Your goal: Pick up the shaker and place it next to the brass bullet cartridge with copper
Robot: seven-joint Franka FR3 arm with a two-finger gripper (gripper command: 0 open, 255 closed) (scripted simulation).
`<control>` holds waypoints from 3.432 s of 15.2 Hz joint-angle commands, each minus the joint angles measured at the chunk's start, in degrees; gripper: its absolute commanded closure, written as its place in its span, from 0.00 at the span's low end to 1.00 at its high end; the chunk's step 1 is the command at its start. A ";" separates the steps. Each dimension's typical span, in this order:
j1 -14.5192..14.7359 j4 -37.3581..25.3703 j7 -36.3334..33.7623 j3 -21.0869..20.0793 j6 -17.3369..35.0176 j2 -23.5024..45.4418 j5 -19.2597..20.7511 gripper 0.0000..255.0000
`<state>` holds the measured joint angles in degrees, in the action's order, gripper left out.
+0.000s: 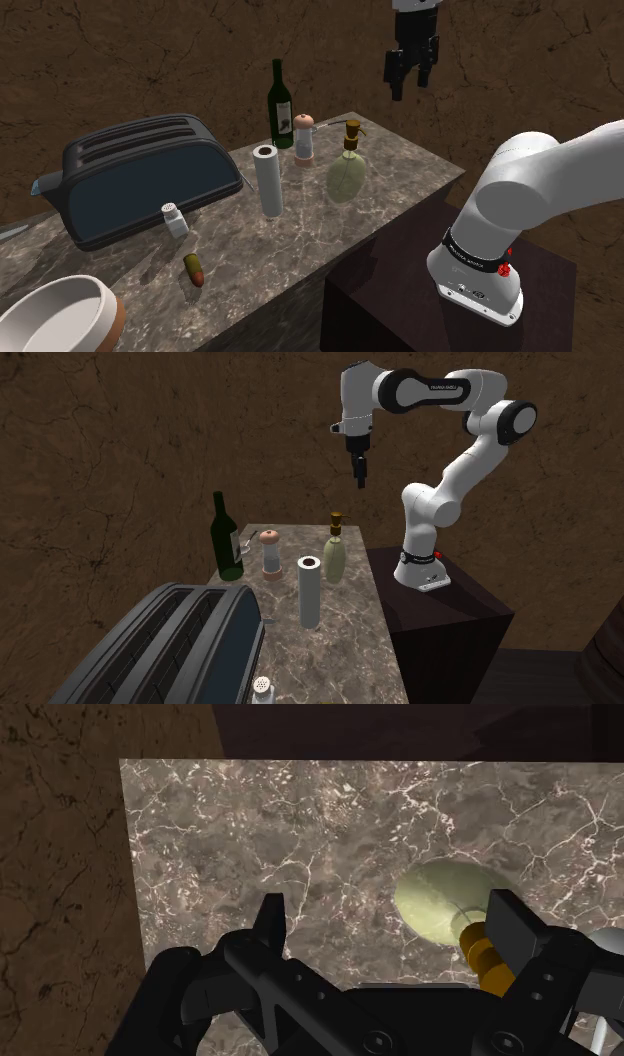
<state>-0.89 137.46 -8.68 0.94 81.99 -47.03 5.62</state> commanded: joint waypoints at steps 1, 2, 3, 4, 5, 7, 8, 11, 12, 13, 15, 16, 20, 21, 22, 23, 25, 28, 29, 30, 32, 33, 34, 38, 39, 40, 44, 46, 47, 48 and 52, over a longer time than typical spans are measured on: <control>0.00 0.00 0.00 0.00 0.00 0.00 0.00 0.00; 0.07 -0.54 -0.02 0.13 1.56 2.17 -0.12 0.00; 0.14 -1.16 -0.02 0.25 3.06 4.36 -0.24 0.00; 0.21 -1.86 -0.01 0.37 4.50 6.57 -0.37 0.00; 0.29 -2.63 0.02 0.49 5.89 8.81 -0.50 0.00; 0.45 -4.42 0.10 0.71 8.47 13.31 -0.79 0.00; 0.53 -5.42 0.16 0.81 9.66 15.58 -0.95 0.00; 0.76 -8.89 0.41 1.09 12.82 22.42 -1.48 0.00; 0.84 -10.19 0.52 1.17 13.73 24.71 -1.68 0.00; 0.91 -11.57 0.64 1.25 14.58 27.00 -1.89 0.00; 1.05 -14.54 0.90 1.38 16.04 31.58 -2.33 0.00; 1.11 -16.13 1.05 1.44 16.66 33.87 -2.57 0.00; 1.27 -23.26 1.69 1.57 18.41 43.05 -3.58 0.00; 1.29 -25.24 1.86 1.58 18.66 45.36 -3.85 0.00; 1.31 -27.31 2.02 1.58 18.84 47.67 -4.12 0.00; 1.32 -29.46 2.19 1.58 18.94 50.00 -4.39 0.00; 1.30 -34.04 2.51 1.53 18.89 54.70 -4.93 0.00; 1.20 -41.72 2.95 1.37 18.21 61.93 -5.71 0.00; 1.15 -44.51 3.08 1.29 17.80 64.39 -5.96 0.00; 1.14 -43.69 3.08 1.28 18.58 64.36 -5.96 0.00; 1.14 -42.09 3.08 1.27 20.14 64.31 -5.96 0.00; 1.15 -41.36 3.08 1.27 20.90 64.34 -5.96 0.00; 1.15 -40.61 3.08 1.27 21.67 64.36 -5.96 0.00; 1.15 -38.76 3.09 1.27 23.62 64.46 -5.97 0.00; 1.15 -38.77 3.09 1.27 23.62 64.47 -5.97 0.00; 1.15 -38.77 3.09 1.27 23.62 64.47 -5.97 0.00; 1.15 -38.77 3.08 1.27 23.61 64.46 -5.97 0.00; 1.15 -38.77 3.08 1.27 23.61 64.47 -5.97 1.00; 1.15 -38.77 3.08 1.27 23.61 64.47 -5.97 1.00; 1.15 -38.78 3.08 1.26 23.60 64.46 -5.97 1.00; 1.16 -38.78 3.08 1.26 23.60 64.46 -5.97 1.00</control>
<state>0.26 98.66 -5.60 2.21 105.60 17.41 -0.34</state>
